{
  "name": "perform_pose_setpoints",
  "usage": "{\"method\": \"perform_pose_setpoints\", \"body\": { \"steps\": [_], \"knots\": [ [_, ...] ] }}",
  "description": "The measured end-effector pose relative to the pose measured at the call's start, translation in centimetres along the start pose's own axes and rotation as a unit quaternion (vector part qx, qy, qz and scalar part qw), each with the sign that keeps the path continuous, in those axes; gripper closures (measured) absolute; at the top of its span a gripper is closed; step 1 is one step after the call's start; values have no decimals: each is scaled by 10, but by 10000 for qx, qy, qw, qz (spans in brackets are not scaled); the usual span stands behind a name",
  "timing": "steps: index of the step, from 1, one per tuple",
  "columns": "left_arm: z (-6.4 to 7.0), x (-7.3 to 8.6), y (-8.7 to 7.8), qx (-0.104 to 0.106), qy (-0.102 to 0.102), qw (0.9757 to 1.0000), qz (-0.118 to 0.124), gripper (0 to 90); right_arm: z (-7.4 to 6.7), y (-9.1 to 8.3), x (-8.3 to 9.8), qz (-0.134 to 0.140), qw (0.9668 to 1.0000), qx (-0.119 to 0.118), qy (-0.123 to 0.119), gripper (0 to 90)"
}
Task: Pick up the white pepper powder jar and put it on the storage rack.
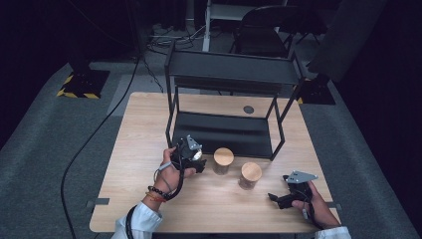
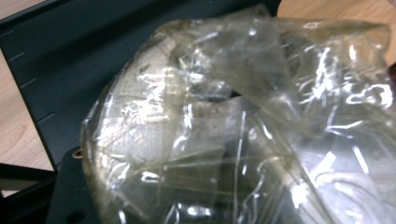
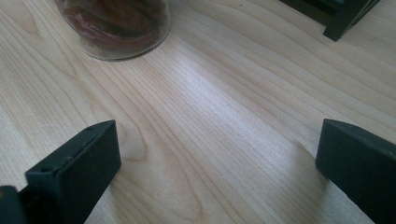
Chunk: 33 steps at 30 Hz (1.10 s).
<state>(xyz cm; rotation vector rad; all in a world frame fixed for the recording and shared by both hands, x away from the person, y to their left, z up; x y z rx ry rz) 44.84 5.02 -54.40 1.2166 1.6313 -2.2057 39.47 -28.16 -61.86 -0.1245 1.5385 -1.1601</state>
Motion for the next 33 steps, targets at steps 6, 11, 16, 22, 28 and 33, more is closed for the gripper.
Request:
{"method": "perform_pose_setpoints", "body": {
  "steps": [6, 11, 16, 22, 28, 33],
  "knots": [
    [-1, -11, 0, -39, -9, 10000, 4, 301, 0, 0, 0, 1, 10000, -1, -2, 0],
    [-4, -21, 0, -75, -35, 10000, 30, 301, 0, 0, 0, 1, 10000, -2, -2, 0],
    [-9, -32, 0, -141, -64, 9999, 44, 301, 0, 0, 0, 3, 10000, -5, -7, 0],
    [-12, -43, 2, -197, -140, 9997, 57, 302, 0, 0, 0, 3, 10000, -6, -8, 0],
    [-17, -53, 6, -266, -163, 9995, 46, 302, 0, 0, 0, 4, 10000, -10, -12, 0],
    [-21, -61, 9, -288, -228, 9993, 59, 302, 0, 0, 0, 4, 10000, -14, -17, 0]
  ]
}}
Point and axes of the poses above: each handheld gripper's, and its own axes: y roughly forward along the jaws, x roughly out of its underside, z roughly to its right, the point moved 8 cm from there along y, roughly forward along the jaws, and after that the axes turned 10 degrees about -y, right-handed, at the moved point
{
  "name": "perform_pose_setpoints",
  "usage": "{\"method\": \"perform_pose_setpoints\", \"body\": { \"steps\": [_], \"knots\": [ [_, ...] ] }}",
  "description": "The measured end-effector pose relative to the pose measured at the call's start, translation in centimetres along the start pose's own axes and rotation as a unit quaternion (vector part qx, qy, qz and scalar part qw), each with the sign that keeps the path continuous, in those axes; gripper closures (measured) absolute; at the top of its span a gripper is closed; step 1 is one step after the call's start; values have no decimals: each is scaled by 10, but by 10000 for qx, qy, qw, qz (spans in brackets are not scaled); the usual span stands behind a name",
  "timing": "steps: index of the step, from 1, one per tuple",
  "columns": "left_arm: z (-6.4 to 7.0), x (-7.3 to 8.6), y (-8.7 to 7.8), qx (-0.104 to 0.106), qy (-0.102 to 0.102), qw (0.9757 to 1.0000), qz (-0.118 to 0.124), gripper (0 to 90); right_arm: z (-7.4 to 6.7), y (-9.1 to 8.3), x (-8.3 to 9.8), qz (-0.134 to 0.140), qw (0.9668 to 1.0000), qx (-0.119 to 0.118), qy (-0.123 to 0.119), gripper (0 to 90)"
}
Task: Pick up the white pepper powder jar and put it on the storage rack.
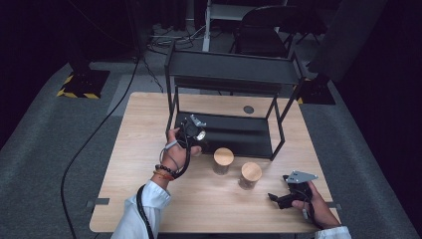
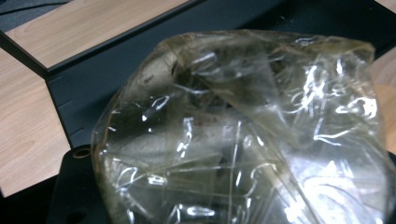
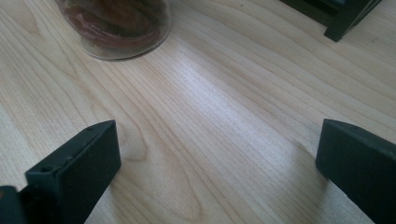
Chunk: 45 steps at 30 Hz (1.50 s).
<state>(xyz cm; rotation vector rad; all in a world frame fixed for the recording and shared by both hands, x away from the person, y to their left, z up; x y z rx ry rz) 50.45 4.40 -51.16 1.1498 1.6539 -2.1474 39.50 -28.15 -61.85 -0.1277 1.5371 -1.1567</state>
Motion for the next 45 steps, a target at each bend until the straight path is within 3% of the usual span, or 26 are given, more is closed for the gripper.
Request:
{"method": "perform_pose_setpoints", "body": {
  "steps": [11, 21, 31, 45],
  "knots": [
    [-8, -11, 12, -114, -154, 9998, -35, 302, 0, 0, 0, 2, 10000, -9, -9, 0],
    [-13, -24, 21, -207, -174, 9996, -110, 302, 0, 0, 0, 4, 10000, -14, -14, 0],
    [-20, -24, 33, -249, -282, 9990, -236, 303, 0, 0, 0, 3, 10000, -13, -14, 0],
    [-22, -19, 47, -336, -275, 9982, -402, 303, 0, 0, 0, 3, 10000, -12, -16, 0]
  ]
}}
Point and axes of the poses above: each handheld gripper's, and its own axes: y roughly forward along the jaws, x roughly out of its underside, z roughly to its right, the point moved 8 cm from there along y, roughly forward along the jaws, and after that the axes turned 10 degrees about -y, right-handed, at the moved point
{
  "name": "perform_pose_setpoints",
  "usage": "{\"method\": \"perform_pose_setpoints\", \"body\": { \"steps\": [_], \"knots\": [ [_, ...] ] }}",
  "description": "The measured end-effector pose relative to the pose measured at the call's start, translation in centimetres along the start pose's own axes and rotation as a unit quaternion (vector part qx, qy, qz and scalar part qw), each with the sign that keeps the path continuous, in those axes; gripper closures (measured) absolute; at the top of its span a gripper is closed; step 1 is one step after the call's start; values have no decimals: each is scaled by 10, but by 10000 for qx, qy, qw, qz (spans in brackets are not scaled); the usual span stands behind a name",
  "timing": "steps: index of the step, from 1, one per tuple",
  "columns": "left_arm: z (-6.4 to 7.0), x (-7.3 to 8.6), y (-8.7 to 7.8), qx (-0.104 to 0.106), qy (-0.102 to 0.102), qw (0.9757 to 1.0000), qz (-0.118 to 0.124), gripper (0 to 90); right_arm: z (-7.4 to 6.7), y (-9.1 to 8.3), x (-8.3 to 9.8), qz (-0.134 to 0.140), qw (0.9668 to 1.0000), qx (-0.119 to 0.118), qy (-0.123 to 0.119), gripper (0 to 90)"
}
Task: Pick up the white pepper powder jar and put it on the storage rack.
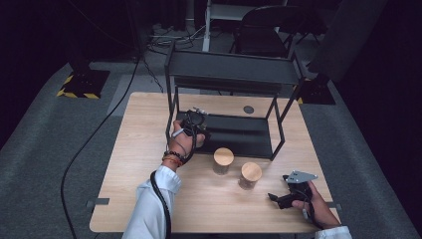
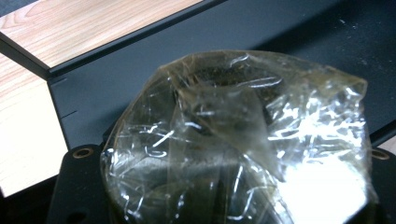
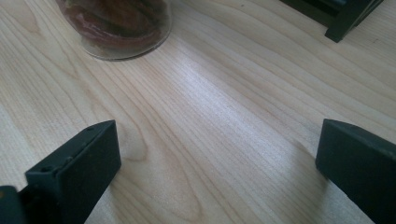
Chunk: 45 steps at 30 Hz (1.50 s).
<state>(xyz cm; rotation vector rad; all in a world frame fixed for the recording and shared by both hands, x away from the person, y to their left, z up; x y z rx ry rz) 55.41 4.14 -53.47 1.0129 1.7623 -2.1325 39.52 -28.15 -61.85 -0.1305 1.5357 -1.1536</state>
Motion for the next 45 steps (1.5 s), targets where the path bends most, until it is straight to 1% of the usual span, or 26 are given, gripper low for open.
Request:
{"method": "perform_pose_setpoints", "body": {
  "steps": [3, 4, 10, 13, 17, 21, 25, 30, 33, 35, 37, 40, 41, 45],
  "knots": [
    [-2, 1, 1, 5, -19, 10000, -13, 303, 0, 0, 0, 0, 10000, 0, 0, 0],
    [-2, 1, 2, 13, -57, 10000, -8, 303, 0, 0, 0, 0, 10000, -1, 0, 0],
    [-3, 4, 6, 10, -42, 10000, -65, 303, 0, 0, 0, 0, 10000, -1, 1, 0],
    [-3, 4, 7, 25, -74, 10000, -46, 303, 0, 0, 0, 0, 10000, -1, 1, 0],
    [-3, 4, 7, 25, -57, 10000, -46, 303, 0, 0, 0, 0, 10000, -1, 1, 0],
    [-5, 4, 7, 46, -101, 9999, -48, 302, 0, 0, 0, -1, 10000, -1, 2, 0],
    [-5, 5, 8, 18, -60, 10000, -70, 300, 0, 0, 0, 0, 10000, -1, 0, 0],
    [-7, 6, 10, -27, -83, 9999, -98, 294, 0, 0, 0, 0, 10000, 0, 0, 0],
    [-7, 7, 10, -13, -54, 9999, -118, 293, 0, 0, 0, -1, 10000, 0, 0, 0],
    [-7, 6, 10, -57, -24, 9999, -95, 290, 0, 0, 0, 1, 10000, 0, 0, 0],
    [-6, 6, 10, -79, -41, 9999, -113, 287, 0, 0, 0, -1, 10000, 0, 2, 0],
    [-7, 6, 10, -108, -24, 9999, -117, 270, 0, 0, 0, 1, 10000, 0, -2, 0],
    [-7, 6, 10, -137, 13, 9998, -123, 270, 0, 0, 0, 1, 10000, 0, -2, 0],
    [-8, 6, 10, -163, 1, 9998, -113, 236, 0, 0, 0, -1, 10000, 0, 3, 0]
  ]
}}
Point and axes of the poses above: each handheld gripper's, and its own axes: y roughly forward along the jaws, x roughly out of its underside, z roughly to its right, the point moved 8 cm from there along y, roughly forward along the jaws, and after that the axes turned 10 degrees about -y, right-handed, at the moved point
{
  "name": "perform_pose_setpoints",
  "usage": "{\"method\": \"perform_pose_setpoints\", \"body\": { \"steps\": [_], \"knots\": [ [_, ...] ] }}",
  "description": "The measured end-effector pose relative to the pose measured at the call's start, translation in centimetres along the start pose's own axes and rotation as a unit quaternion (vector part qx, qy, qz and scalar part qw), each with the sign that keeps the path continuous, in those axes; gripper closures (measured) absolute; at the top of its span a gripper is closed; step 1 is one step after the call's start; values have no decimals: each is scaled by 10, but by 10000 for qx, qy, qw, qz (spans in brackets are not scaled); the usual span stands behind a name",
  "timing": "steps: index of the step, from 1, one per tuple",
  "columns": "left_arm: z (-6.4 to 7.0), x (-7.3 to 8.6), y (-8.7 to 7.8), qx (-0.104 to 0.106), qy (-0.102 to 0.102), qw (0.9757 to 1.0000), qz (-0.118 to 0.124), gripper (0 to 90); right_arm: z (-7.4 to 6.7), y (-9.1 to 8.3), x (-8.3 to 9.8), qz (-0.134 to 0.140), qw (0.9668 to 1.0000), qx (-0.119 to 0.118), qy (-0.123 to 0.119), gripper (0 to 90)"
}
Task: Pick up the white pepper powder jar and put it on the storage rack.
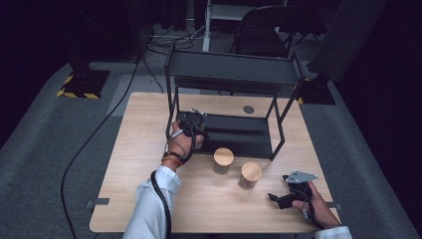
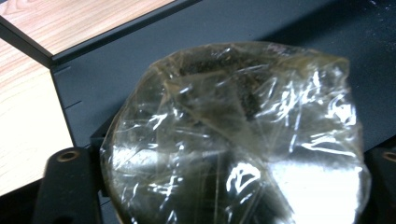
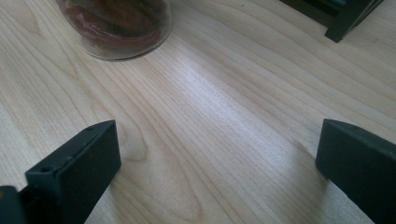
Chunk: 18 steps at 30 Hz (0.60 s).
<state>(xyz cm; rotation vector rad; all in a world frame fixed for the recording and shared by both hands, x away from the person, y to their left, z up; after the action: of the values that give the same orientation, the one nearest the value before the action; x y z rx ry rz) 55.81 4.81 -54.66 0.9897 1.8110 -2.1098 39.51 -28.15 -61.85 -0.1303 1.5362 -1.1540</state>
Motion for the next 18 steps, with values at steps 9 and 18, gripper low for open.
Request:
{"method": "perform_pose_setpoints", "body": {
  "steps": [9, 18],
  "knots": [
    [-1, 3, -2, -7, 14, 10000, -46, 138, 0, 0, 0, 0, 10000, -1, -2, 0],
    [-2, 2, -4, -52, 53, 10000, -23, 89, 0, 0, 0, 0, 10000, -1, -2, 0]
  ]
}}
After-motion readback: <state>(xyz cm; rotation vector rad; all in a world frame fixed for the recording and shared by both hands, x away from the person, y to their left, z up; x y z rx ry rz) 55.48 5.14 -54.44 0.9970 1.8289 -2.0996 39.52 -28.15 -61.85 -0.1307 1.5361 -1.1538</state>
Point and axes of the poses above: each handheld gripper's, and its own axes: y roughly forward along the jaws, x roughly out of its underside, z roughly to its right, the point moved 8 cm from there along y, roughly forward along the jaws, and after that the axes turned 10 degrees about -y, right-handed, at the moved point
